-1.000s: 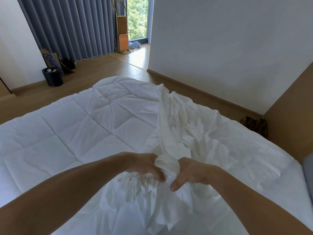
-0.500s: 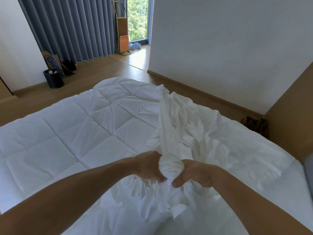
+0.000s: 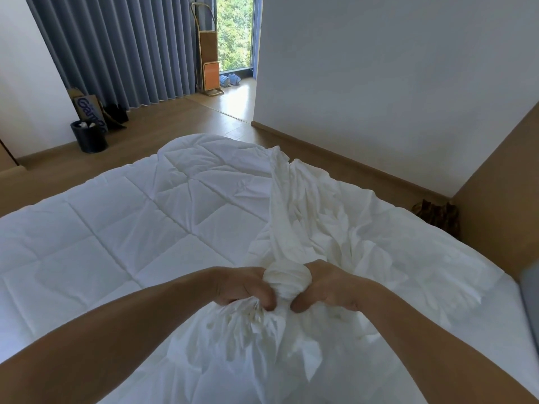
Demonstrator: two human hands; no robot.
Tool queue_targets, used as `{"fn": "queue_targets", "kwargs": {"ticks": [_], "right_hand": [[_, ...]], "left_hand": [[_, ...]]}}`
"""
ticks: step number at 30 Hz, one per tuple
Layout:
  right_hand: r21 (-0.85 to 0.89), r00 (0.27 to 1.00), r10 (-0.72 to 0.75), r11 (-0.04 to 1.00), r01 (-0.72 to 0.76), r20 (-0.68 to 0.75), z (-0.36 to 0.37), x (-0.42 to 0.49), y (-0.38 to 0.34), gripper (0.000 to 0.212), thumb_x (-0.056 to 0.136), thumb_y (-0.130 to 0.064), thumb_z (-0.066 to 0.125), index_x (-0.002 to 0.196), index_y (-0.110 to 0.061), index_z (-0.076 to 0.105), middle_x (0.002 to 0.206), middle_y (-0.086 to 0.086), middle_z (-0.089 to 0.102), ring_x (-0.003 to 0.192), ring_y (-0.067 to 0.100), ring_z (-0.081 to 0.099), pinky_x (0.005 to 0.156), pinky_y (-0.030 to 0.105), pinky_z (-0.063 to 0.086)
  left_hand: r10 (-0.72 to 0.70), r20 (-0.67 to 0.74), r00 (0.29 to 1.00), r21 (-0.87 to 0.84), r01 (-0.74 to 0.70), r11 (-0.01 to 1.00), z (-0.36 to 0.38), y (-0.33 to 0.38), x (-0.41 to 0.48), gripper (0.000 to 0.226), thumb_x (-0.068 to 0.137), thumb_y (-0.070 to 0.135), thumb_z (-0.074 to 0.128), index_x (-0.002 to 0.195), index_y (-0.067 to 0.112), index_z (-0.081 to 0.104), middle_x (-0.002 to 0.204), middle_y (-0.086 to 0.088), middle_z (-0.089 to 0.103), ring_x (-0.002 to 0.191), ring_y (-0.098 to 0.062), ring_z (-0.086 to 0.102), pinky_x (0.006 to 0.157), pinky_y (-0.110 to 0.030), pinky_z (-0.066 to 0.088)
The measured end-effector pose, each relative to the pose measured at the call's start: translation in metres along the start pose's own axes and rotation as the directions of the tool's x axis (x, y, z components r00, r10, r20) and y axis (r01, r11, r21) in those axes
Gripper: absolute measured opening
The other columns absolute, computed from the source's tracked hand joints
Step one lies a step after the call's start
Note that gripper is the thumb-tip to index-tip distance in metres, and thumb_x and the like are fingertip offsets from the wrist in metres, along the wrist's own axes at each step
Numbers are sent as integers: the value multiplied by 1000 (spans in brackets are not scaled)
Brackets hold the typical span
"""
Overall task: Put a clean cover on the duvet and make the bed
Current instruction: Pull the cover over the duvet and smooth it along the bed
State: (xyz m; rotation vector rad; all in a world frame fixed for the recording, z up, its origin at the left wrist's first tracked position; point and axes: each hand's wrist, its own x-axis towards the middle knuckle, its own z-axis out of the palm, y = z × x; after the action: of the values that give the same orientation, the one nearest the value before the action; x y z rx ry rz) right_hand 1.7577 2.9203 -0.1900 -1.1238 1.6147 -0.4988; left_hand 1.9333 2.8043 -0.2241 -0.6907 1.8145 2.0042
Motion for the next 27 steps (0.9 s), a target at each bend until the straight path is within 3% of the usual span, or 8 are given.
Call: {"fn": "queue_targets", "kwargs": {"ticks": [2,5,8,11,14,18,22,27], "right_hand": [[-31,1000,25,999,-25,1,1,1,0,39,63,-1,82,100,-11,75,100,9,75,95,25,72,91,39,58],[-40,997,73,997,-72,0,2,3,5,37,61,-4,82,97,-9,76,98,10,75,94,27,72,93,42,57],[54,996,87,995,-88,18,1,1,11,35,68,-1,77,103,-5,74,96,6,73,97,23,69,93,35,53],[151,995,74,985,-83,68,1,-2,12,42,66,-3,74,107,-11,72,101,-2,72,100,12,67,87,21,49],[235,995,40,970,-60,90,5,0,17,47,63,-6,72,109,-13,72,109,-2,73,108,12,66,93,21,47],[407,987,87,903,-136,137,7,-1,25,42,67,-10,81,109,-10,74,110,10,73,104,24,69,97,36,52],[61,993,65,996,-71,99,-1,-4,12,56,68,-7,85,120,-19,69,114,-1,73,110,15,67,101,30,50],[-304,993,24,951,-57,-112,-1,3,0,64,59,-19,91,117,-25,64,107,-7,69,100,12,66,92,34,55]], "left_hand": [[-82,40,996,63,79,995,0,2,0,62,65,9,71,126,2,59,116,-22,66,109,-40,63,99,-52,49],[-115,-12,993,253,114,961,4,14,1,42,76,16,78,117,17,67,115,-9,72,107,-27,69,95,-41,55],[64,-176,982,551,45,833,6,24,5,28,75,28,82,97,29,66,94,8,71,90,-12,68,79,-25,54],[212,-274,938,730,59,681,7,25,11,26,76,28,80,93,16,65,89,-1,68,82,-18,64,74,-33,52],[260,-297,919,731,44,681,8,24,13,21,78,24,76,92,15,63,87,0,64,78,-16,58,68,-26,46],[266,-282,922,725,23,689,4,25,17,15,78,15,75,82,16,60,73,5,60,68,-12,56,59,-20,43],[253,-257,933,578,-61,814,0,14,17,23,70,12,77,89,18,66,79,9,65,72,-7,60,66,-21,51],[177,-166,970,251,-131,959,0,12,6,31,71,-5,66,87,21,65,76,10,64,75,-9,61,71,-26,50]]}}
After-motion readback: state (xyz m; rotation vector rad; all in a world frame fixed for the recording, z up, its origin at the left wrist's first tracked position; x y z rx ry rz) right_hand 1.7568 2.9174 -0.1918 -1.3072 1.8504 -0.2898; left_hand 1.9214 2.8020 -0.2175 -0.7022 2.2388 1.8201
